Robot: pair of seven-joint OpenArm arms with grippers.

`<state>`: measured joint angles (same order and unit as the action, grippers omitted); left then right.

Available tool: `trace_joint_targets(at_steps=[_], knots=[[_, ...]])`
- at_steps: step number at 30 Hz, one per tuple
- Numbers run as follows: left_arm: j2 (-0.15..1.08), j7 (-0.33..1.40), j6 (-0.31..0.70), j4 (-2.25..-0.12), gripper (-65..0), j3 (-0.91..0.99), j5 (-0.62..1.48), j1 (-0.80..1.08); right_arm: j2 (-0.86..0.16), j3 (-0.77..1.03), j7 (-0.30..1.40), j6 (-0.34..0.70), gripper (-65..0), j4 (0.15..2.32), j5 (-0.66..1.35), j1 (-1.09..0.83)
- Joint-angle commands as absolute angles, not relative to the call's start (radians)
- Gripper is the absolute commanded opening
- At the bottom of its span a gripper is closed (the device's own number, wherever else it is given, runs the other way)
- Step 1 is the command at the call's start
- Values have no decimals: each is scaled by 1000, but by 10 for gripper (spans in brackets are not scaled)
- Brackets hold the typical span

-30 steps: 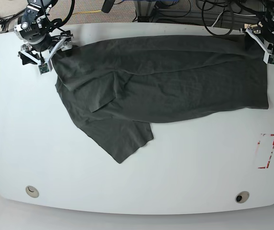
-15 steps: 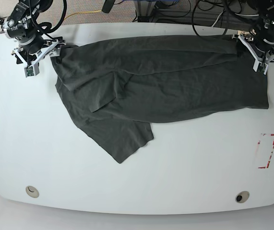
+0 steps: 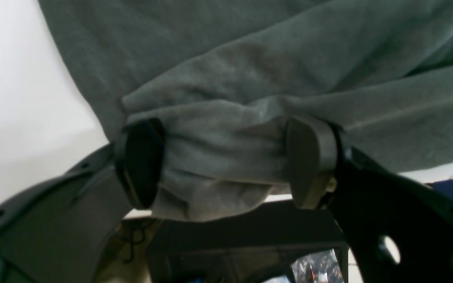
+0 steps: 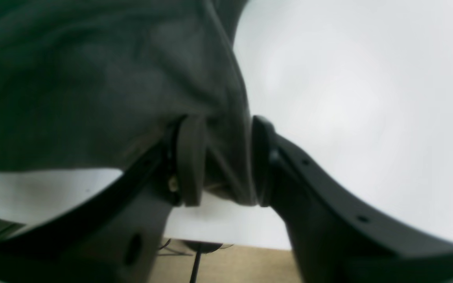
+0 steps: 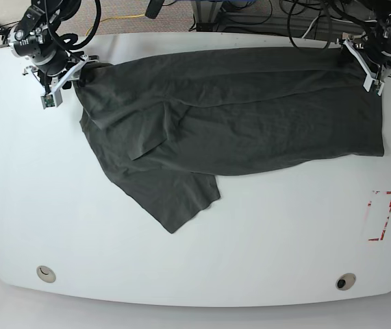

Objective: Fold the T-shirt properly
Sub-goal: 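Lower the folded edge with both grippers onto the shirt, then pull the folded edge taut with both grippers, right gripper opening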

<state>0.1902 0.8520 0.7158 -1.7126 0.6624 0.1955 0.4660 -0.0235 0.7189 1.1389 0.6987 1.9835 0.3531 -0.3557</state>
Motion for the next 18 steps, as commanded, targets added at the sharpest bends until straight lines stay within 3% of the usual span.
trace_joint_targets(at_steps=[1, 7, 18], knots=[[199, 901, 698, -1692, -206, 664, 111, 473, -35, 723, 1153, 698, -365, 2014, 404, -409], [194, 901, 698, -1690, -206, 659, 110, 472, -50, 723, 1161, 698, -352, 2009, 538, -486], [197, 900, 698, -1685, -206, 657, 110, 470, -110, 625, 1132, 698, -352, 1874, 441, -429]])
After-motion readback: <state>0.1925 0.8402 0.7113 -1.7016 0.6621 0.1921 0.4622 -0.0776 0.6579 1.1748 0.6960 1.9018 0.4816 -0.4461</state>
